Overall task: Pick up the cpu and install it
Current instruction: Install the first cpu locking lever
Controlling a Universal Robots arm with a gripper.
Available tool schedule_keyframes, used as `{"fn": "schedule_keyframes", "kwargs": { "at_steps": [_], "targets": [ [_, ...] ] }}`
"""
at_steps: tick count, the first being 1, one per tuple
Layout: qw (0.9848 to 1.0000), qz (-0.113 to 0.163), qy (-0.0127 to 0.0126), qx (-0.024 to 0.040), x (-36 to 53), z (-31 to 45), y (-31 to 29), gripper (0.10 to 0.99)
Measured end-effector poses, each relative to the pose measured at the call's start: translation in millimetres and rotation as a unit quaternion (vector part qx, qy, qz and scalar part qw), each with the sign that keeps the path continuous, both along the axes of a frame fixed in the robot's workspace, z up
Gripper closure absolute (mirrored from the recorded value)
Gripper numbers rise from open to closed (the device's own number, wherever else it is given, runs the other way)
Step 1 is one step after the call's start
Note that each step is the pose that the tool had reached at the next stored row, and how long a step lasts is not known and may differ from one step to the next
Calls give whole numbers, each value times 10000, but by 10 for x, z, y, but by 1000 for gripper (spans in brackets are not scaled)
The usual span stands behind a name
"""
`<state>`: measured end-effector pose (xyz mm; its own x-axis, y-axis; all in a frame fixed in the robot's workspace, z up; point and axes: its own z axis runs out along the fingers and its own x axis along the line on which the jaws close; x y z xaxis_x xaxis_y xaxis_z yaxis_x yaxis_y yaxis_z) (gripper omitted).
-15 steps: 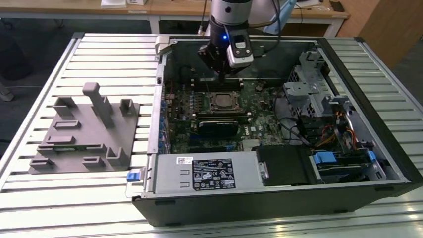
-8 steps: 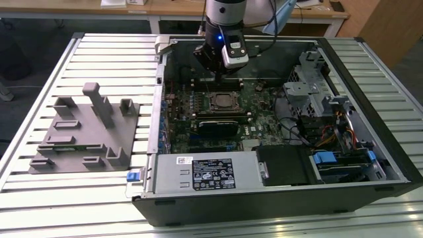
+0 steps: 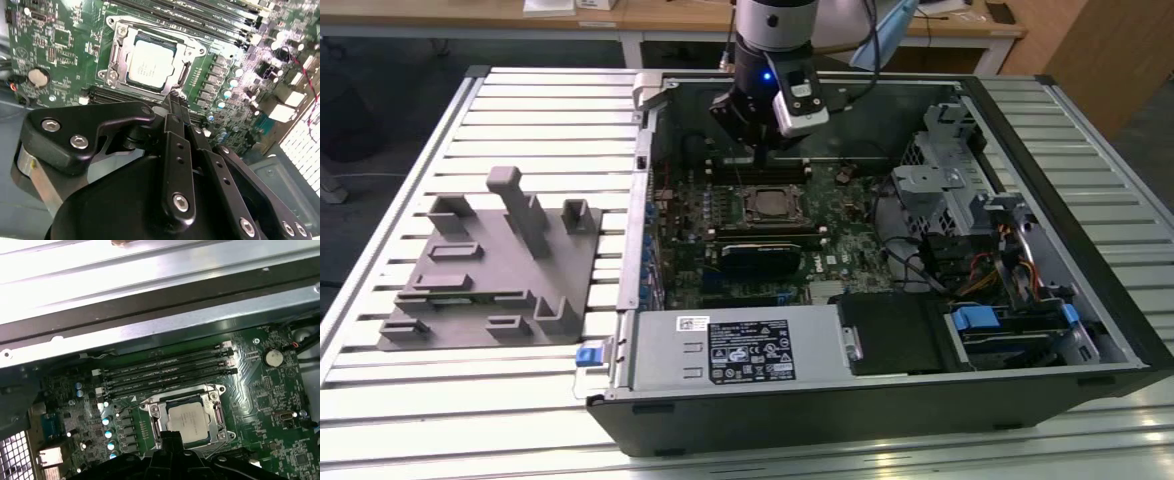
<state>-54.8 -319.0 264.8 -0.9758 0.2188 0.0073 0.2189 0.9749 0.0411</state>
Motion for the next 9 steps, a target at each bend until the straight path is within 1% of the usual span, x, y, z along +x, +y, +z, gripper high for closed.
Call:
{"fn": "schedule_keyframes", "kwargs": {
  "at_steps": [3,7,9],
  "targets": [
    [9999,138,-1,1,-1,-1,-2,980],
    [9994,343,0,0,-8,0,-5,980],
    [9992,391,-2,0,-23,0,-6,980]
  ]
}}
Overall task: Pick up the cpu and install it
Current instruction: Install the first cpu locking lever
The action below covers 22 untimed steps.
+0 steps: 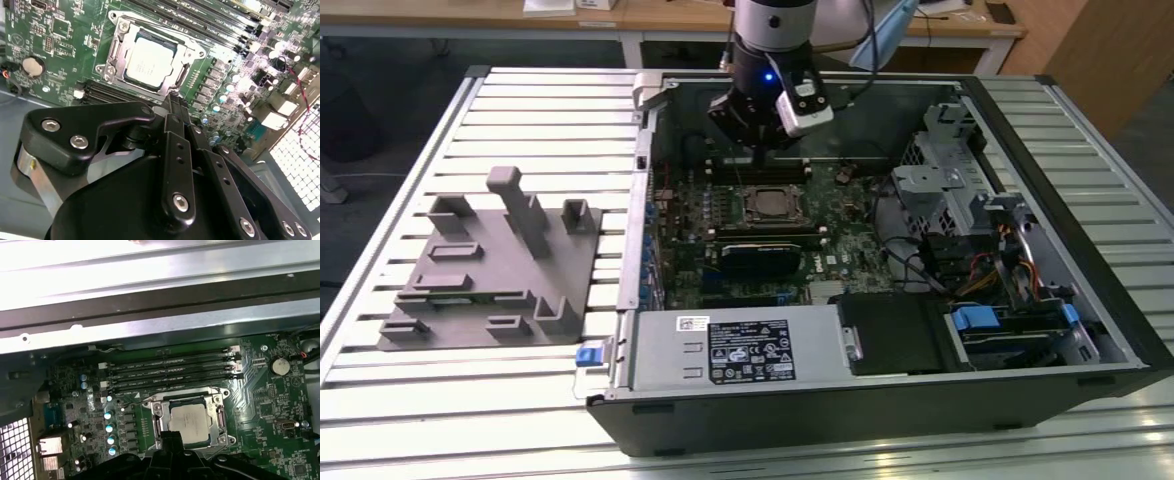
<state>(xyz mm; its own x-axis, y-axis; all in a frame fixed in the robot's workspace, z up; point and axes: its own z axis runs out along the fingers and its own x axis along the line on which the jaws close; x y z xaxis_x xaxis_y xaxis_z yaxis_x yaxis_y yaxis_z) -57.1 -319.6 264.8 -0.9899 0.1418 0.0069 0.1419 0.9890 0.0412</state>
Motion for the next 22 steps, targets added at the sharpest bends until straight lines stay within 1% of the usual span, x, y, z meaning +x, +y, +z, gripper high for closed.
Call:
{"fn": "schedule_keyframes", "kwargs": {
  "at_steps": [2,3,6,8,10,11,12,13,14,19,22],
  "targets": [
    [10000,17,-3,0,-35,0,-1,980],
    [10000,20,-9,0,-58,-1,0,980],
    [10000,24,-37,1,-123,-6,0,980],
    [10000,29,-63,3,-163,-13,0,980],
    [9999,65,-94,3,-171,-18,0,980],
    [9999,104,-112,3,-171,-21,0,980],
    [9998,126,-139,3,-174,-25,0,980],
    [9998,131,-158,2,-188,-32,0,980],
    [9998,138,-166,5,-202,-40,0,980],
    [9996,242,-172,12,-232,-62,0,980],
    [9989,443,-172,17,-234,-67,1,980]
  ]
}}
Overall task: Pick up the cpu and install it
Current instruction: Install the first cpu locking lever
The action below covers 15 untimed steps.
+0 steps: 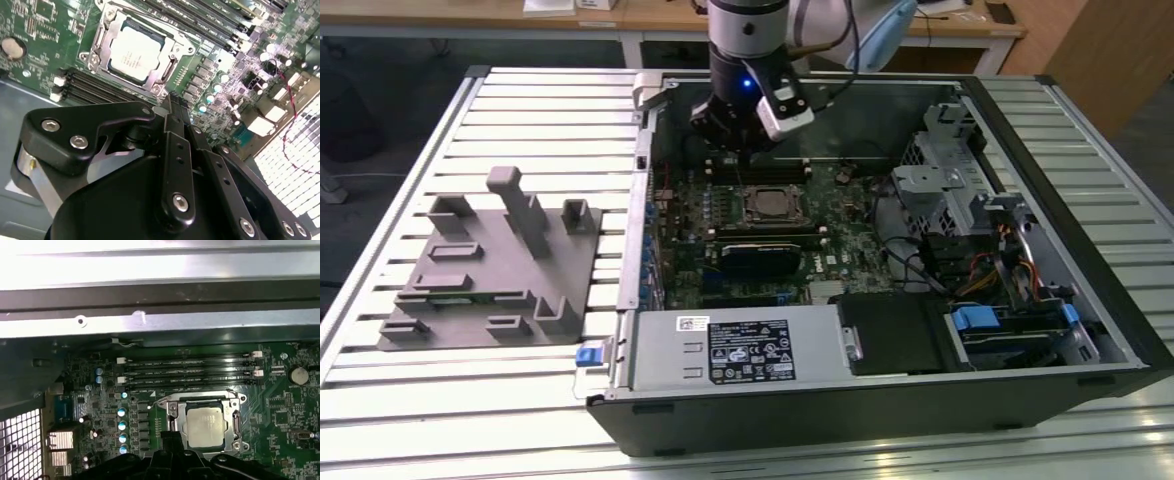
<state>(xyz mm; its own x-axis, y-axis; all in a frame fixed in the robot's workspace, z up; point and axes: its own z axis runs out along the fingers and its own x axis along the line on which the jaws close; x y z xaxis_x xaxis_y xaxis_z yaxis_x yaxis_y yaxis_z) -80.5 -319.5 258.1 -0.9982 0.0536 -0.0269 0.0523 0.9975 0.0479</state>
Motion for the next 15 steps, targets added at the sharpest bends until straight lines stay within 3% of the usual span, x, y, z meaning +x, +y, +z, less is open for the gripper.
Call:
{"fn": "schedule_keyframes", "kwargs": {
  "at_steps": [10,15],
  "targets": [
    [10000,95,-11,2,-207,-14,10,980],
    [10000,96,-10,0,-262,-26,105,980]
  ]
}}
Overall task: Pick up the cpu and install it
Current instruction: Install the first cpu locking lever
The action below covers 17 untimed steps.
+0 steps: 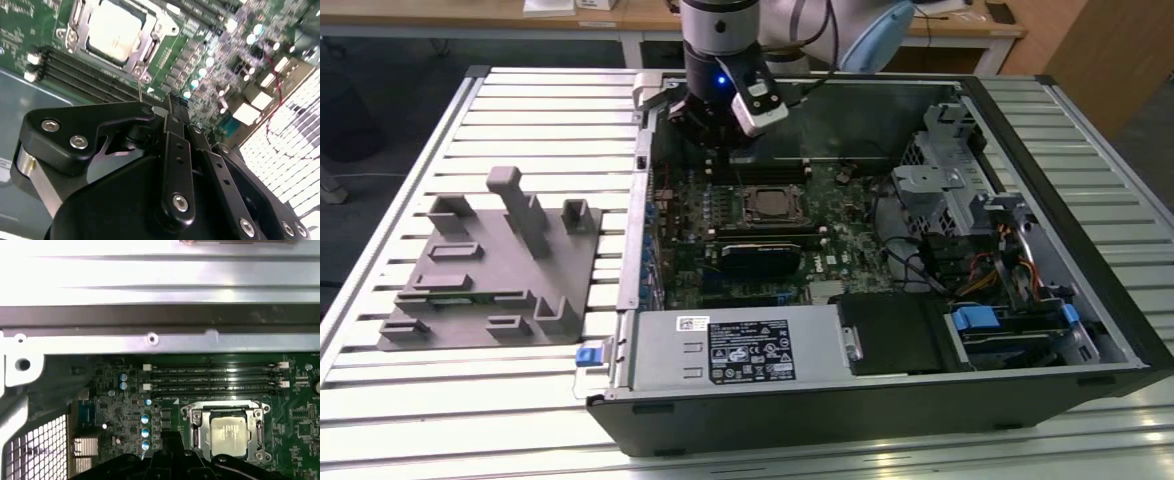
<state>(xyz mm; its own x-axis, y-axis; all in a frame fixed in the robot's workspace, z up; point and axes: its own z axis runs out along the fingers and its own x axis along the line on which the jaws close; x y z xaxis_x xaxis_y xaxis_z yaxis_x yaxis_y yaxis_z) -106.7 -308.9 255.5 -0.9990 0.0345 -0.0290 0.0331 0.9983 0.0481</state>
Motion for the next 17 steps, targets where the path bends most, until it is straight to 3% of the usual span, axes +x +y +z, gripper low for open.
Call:
{"fn": "schedule_keyframes", "kwargs": {
  "at_steps": [7,17],
  "targets": [
    [10000,0,0,0,-13,-16,135,980],
    [10000,0,0,0,38,-17,143,980]
  ]
}}
